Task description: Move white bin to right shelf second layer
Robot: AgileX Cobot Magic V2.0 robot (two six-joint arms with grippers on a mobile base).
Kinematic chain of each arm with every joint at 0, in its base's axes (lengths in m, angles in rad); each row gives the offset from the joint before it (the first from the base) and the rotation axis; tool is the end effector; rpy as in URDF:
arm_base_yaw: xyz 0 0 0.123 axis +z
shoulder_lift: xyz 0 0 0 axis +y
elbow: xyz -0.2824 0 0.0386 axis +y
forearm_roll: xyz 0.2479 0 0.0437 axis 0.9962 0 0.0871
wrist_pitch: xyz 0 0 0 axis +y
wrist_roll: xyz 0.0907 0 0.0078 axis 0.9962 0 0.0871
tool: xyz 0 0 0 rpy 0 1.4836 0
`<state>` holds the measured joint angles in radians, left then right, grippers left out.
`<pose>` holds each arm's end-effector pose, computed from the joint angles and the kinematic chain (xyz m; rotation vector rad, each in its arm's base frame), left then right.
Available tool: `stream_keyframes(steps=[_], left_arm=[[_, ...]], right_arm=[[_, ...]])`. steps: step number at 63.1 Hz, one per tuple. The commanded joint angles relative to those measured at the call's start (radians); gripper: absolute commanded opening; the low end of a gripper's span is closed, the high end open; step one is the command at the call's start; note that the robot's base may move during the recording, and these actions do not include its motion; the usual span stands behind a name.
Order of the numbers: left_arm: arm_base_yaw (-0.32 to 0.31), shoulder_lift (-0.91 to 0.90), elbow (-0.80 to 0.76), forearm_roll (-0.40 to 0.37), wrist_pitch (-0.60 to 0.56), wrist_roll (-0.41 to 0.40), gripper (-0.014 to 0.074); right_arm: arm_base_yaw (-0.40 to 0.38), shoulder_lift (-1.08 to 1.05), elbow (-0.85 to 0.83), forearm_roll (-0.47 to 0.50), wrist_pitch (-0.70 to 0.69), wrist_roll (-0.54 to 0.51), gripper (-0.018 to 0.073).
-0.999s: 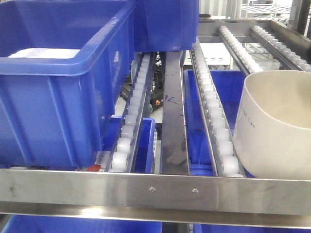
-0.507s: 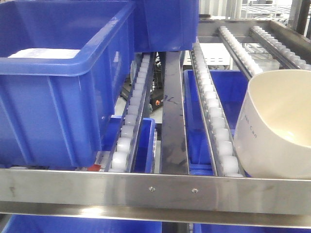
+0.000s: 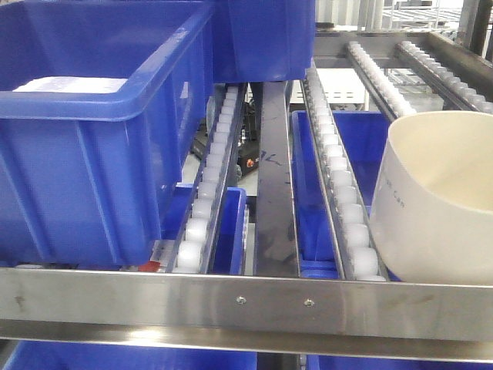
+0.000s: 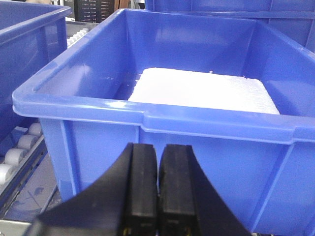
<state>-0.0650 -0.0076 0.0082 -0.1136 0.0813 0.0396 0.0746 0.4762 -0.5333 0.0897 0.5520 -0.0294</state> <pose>0.0561 -0.0045 0.2034 0.0005 1.5661 -0.1163 0.0946 0.0114 0.3085 -0.0579 1.9775 0.1256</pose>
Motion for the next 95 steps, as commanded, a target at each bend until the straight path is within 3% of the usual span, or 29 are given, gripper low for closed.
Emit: stream_keyframes(steps=[1, 12, 21, 27, 41, 50, 95], left_arm=[[-0.005, -0.016, 0.028, -0.001, -0.087, -0.005, 0.0085], [-0.005, -0.016, 0.028, -0.001, -0.087, -0.005, 0.0085], [-0.005, -0.016, 0.028, -0.001, -0.087, -0.005, 0.0085], [-0.005, -0.016, 0.028, -0.001, -0.087, -0.005, 0.0085], [-0.005, -0.016, 0.028, -0.001, -0.087, -0.005, 0.0085], [-0.005, -0.016, 0.028, -0.001, -0.087, -0.005, 0.0085], [-0.005, -0.016, 0.028, -0.001, -0.087, -0.005, 0.0085]], right_arm=[[0.001, -0.003, -0.018, -0.008, -0.127, -0.012, 0.0066], [0.000, -0.110, 0.091, -0.046, -0.308, -0.019, 0.0066], [0.000, -0.235, 0.292, -0.048, -0.545, -0.019, 0.0066], [0.000, -0.307, 0.414, -0.048, -0.633, -0.019, 0.0066], [0.000, -0.472, 0.567, -0.048, -0.626, -0.019, 0.0066], [0.000, -0.504, 0.564, -0.048, -0.544, -0.019, 0.0066], [0.000, -0.504, 0.564, -0.048, -0.544, -0.019, 0.0066]])
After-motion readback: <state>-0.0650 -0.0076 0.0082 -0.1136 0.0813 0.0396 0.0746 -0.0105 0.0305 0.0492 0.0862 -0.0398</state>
